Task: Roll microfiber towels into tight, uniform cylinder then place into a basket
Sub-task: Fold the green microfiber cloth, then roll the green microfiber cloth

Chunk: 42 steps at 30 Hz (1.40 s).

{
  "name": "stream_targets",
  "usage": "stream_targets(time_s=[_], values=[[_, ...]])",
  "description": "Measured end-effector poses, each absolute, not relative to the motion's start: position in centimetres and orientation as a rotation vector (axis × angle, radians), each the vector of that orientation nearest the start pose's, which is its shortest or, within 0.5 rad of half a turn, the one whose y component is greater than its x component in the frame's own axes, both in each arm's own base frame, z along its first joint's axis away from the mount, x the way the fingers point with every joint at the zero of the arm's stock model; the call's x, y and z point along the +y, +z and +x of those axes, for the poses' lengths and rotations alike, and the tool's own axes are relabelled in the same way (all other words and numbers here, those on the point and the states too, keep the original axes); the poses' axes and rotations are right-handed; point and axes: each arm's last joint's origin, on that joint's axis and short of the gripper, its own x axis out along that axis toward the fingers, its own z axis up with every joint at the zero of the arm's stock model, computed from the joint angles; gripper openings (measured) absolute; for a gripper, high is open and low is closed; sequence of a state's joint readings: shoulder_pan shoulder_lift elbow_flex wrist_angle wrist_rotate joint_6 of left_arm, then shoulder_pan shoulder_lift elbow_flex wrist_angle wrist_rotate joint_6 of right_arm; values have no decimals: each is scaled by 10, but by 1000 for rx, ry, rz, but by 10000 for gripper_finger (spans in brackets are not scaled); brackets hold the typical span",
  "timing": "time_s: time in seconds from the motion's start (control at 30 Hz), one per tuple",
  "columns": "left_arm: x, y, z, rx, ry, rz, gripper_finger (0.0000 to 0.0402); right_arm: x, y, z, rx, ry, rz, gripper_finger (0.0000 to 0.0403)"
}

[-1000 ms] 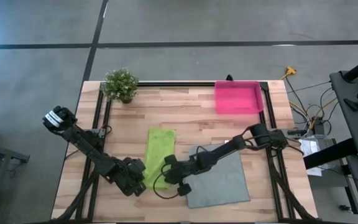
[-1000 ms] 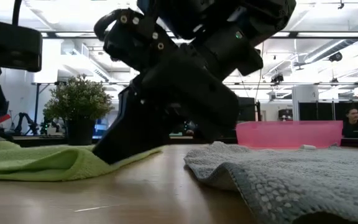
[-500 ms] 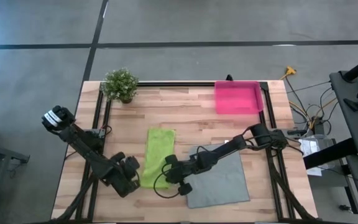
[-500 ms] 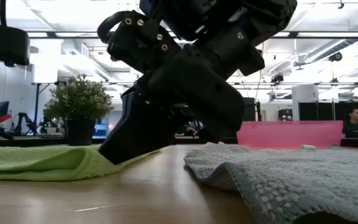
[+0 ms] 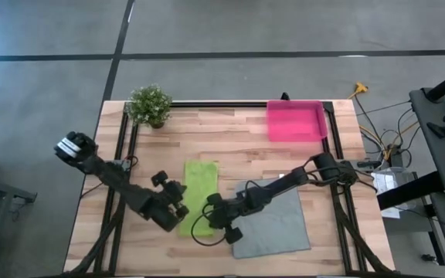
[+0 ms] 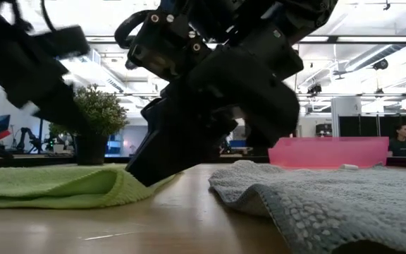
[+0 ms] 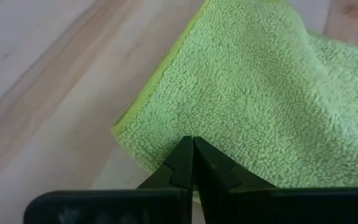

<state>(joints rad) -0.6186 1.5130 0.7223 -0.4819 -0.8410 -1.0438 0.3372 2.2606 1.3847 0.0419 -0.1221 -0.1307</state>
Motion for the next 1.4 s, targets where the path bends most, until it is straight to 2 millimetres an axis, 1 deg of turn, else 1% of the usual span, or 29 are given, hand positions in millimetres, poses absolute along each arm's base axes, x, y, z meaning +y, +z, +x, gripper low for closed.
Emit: stream_targets(time_s=[0.13, 0.23, 0.33, 0.4, 0.53, 0.7, 0.8, 0.9, 1.03, 1.1, 1.2, 1.27, 1.33, 1.4], values=[[-118, 143, 232, 656, 492, -100, 0, 158, 85, 426, 819, 504, -213, 9], [-106, 130, 240, 710, 414, -115, 0, 160, 85, 425, 825, 509, -215, 9], [-90, 114, 239, 825, 461, -88, 0, 162, 85, 424, 838, 516, -217, 9], [-84, 109, 238, 857, 508, -72, 0, 163, 84, 422, 852, 521, -218, 9], [-76, 108, 231, 896, 583, -44, 0, 166, 84, 419, 869, 523, -216, 9], [-74, 118, 228, 899, 558, -45, 0, 168, 84, 418, 868, 529, -227, 9], [-78, 130, 232, 877, 474, -103, 0, 169, 83, 418, 866, 538, -230, 9], [-81, 138, 236, 849, 405, -169, 0, 168, 83, 418, 865, 543, -231, 9], [-90, 150, 242, 777, 345, -215, 0, 168, 85, 418, 857, 542, -231, 9], [-97, 153, 243, 759, 300, -233, 0, 168, 88, 418, 854, 542, -231, 9], [-113, 158, 243, 734, 179, -279, 0, 168, 94, 413, 878, 549, -232, 9], [-126, 159, 239, 720, 105, -282, 0, 168, 101, 411, 882, 554, -240, 9], [-141, 159, 234, 707, 34, -231, 0, 169, 104, 408, 882, 565, -260, 9], [-156, 157, 228, 681, -8, -133, 0, 169, 107, 406, 869, 577, -288, 9]])
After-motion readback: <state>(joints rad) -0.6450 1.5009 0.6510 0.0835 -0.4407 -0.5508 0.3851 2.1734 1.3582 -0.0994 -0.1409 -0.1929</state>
